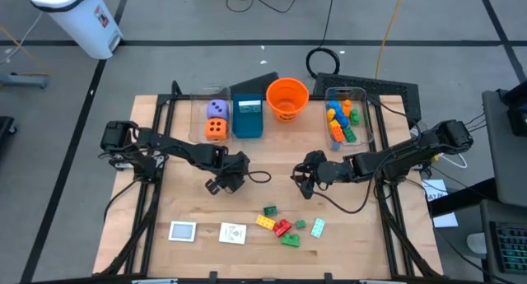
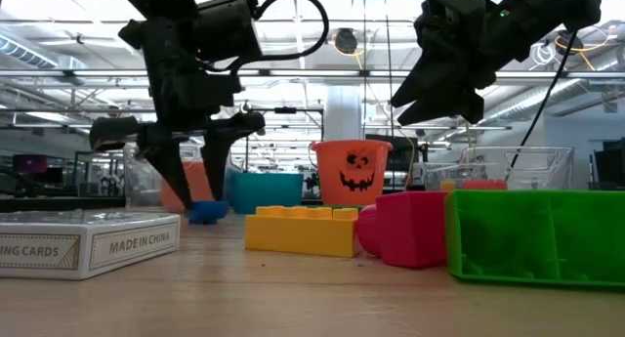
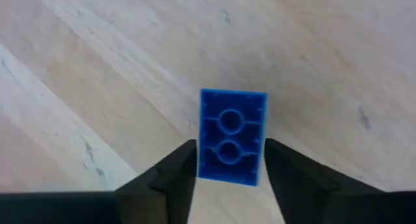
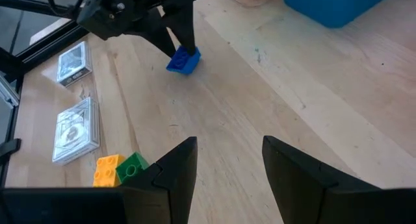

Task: Pick & Place Toys
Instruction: Put the blue game piece into the right transparent bin

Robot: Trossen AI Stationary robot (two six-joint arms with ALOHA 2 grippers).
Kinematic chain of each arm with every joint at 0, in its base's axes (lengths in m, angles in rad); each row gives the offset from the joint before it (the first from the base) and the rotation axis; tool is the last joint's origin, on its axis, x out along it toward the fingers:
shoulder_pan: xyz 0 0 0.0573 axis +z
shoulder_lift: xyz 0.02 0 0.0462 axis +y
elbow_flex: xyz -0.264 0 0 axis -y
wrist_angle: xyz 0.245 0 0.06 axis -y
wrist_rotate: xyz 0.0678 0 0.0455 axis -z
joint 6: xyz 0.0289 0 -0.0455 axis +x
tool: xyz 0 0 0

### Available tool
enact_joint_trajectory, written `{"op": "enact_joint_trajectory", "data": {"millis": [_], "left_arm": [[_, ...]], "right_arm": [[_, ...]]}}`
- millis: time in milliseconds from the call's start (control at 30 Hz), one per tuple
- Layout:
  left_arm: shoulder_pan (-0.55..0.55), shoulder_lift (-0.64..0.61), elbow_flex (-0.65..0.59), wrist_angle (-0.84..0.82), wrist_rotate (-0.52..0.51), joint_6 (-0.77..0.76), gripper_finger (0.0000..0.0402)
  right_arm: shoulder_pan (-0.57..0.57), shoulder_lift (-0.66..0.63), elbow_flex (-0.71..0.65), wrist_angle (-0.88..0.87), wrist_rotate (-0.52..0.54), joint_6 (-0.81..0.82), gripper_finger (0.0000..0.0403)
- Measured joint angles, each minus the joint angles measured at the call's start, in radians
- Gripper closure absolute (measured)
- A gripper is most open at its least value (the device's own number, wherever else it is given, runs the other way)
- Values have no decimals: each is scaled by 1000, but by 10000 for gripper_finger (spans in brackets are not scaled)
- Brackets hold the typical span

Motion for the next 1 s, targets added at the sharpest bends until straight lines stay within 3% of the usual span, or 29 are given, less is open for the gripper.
{"op": "enact_joint_trajectory", "data": {"millis": [300, 667, 800, 1000], "left_arm": [[0, 0, 0, 2, -1, -117, 280], [0, -1, 10, -10, -21, -411, 283], [0, -1, 73, -43, -28, -502, 260], [0, -1, 196, -112, -3, -546, 192]], "right_arm": [[0, 0, 0, -6, 0, 2, 236], [0, 0, 0, -8, 0, 1, 236], [0, 0, 0, -12, 0, 0, 236], [0, 0, 0, -12, 0, -1, 236]]}}
